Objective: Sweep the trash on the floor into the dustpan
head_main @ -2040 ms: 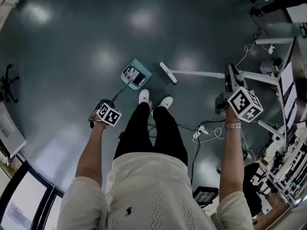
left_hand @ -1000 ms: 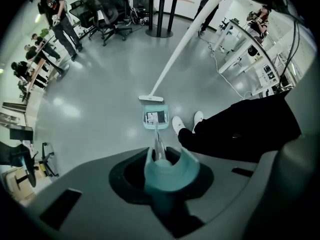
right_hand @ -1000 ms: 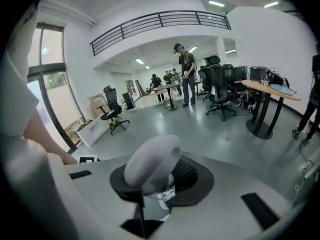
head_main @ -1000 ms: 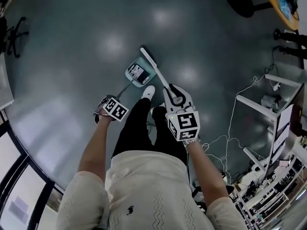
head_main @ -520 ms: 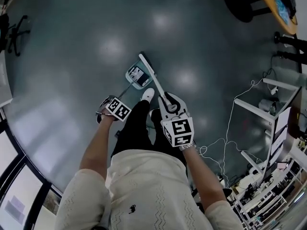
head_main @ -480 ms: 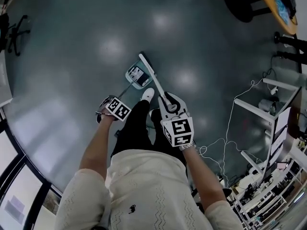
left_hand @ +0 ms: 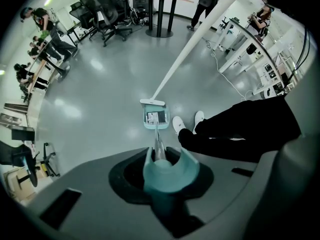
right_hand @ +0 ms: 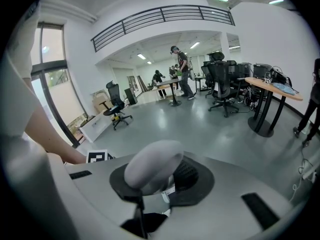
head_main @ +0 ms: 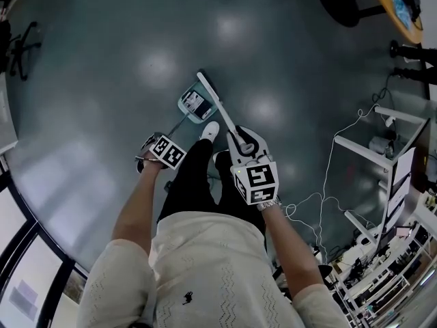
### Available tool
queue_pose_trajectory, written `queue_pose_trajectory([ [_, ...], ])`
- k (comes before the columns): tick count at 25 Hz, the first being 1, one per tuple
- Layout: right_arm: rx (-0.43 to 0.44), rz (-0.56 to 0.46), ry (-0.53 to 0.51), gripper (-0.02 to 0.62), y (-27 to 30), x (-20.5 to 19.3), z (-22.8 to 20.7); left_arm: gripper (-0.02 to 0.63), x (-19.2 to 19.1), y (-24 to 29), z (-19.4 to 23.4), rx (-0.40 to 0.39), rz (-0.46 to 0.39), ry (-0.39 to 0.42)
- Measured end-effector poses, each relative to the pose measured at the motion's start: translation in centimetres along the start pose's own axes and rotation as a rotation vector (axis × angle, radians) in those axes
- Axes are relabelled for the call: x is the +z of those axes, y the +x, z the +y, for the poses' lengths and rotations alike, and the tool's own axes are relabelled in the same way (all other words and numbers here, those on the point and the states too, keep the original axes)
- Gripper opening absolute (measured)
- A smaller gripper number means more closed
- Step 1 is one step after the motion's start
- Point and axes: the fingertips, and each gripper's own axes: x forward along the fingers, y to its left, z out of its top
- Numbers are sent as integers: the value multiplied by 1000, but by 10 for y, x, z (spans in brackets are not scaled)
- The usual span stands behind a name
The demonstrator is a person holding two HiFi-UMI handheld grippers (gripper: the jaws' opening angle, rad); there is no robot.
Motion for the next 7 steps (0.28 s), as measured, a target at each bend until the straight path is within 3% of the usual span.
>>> queue_pose_trajectory([
  [7,1,-8,14,72,-1,-2,-6,91,3,1,-2,2,14,2],
])
